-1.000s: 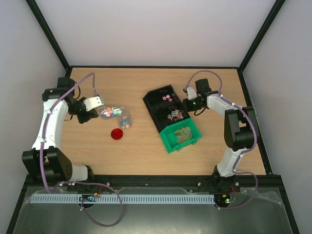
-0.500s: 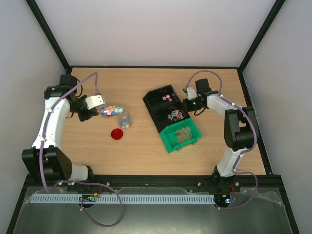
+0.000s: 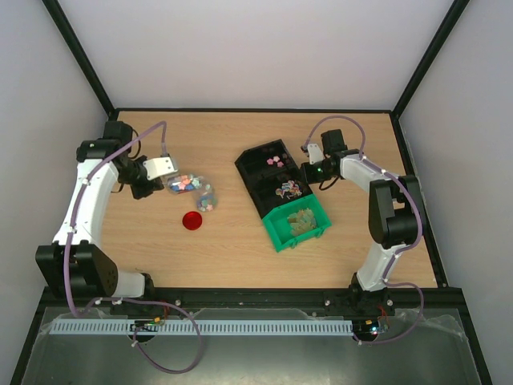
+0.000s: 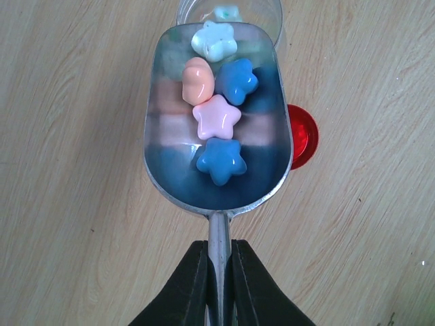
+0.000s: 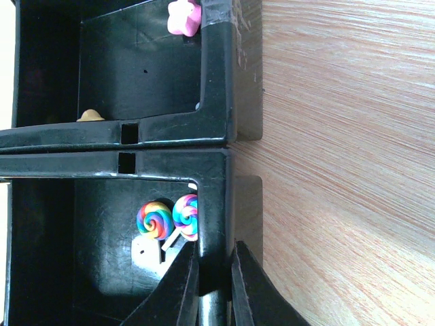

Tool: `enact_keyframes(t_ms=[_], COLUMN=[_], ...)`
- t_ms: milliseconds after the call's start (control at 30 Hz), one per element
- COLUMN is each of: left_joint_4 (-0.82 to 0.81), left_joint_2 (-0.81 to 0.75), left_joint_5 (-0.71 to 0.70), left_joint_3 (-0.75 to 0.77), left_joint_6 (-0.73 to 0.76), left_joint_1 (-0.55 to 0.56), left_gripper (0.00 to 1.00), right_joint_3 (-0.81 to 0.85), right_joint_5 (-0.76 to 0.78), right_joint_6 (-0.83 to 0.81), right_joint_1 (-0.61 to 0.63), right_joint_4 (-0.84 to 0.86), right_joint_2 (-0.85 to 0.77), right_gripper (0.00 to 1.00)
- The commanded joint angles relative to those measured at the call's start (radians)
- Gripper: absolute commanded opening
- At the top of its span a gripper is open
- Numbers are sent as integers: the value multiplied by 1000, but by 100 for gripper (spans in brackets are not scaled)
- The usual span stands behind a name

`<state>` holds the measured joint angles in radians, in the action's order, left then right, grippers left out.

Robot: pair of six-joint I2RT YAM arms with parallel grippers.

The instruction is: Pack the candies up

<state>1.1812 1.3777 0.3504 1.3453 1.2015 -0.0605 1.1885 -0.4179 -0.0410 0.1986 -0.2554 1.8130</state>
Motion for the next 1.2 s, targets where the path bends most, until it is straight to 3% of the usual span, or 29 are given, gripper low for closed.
enact_keyframes(t_ms=[0,867,1167], left_joint_4=[32,57,63], left_joint_2=[-6,0,2], left_joint_5=[-28,-81,-42], left_joint_3=[35,74,113], left_joint_6=[-9,-11,-37], left_joint_1=[20,50,50], left_gripper=[2,2,2], right_joint_3=[14,17,35], right_joint_5=[-13,-10,1], right_joint_6=[-20,-21,-13], right_joint_1=[9,9,10], right_joint_4=[-33,-36,-52], right_joint_2=[27,26,32], right_gripper=[5,6,19])
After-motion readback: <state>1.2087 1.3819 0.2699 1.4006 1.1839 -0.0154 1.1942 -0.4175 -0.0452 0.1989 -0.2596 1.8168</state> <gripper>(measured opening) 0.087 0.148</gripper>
